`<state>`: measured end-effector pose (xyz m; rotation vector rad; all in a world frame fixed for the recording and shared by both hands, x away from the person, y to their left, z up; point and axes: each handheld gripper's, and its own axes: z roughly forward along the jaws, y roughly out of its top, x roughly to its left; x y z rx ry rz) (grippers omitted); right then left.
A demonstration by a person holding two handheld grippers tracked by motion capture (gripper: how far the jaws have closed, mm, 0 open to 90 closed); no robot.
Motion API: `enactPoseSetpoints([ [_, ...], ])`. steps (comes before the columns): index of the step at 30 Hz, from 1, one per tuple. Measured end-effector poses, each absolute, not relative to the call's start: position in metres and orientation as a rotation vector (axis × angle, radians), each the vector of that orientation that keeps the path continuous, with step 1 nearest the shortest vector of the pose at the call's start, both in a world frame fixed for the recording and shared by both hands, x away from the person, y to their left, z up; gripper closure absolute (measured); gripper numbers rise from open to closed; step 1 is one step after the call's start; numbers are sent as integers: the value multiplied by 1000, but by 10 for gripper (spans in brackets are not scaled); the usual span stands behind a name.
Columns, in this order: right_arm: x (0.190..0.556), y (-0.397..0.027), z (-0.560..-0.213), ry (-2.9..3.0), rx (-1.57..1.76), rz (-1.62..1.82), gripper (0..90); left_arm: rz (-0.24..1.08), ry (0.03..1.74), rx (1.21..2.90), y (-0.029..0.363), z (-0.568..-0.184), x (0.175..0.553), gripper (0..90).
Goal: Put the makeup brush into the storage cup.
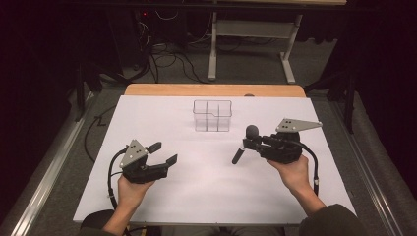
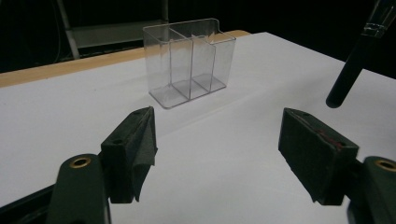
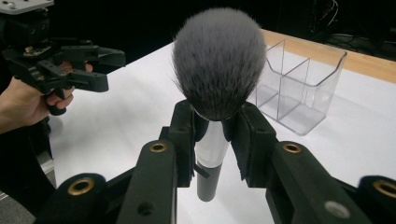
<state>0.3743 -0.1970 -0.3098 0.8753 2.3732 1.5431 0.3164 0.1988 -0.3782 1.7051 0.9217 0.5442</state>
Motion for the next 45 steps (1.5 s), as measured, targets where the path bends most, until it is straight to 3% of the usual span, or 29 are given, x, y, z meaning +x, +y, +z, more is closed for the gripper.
enactPoseSetpoints([
  [45,446,-175,-275,2269,959,1489,730,528,919,1697,199,-379,319,275],
])
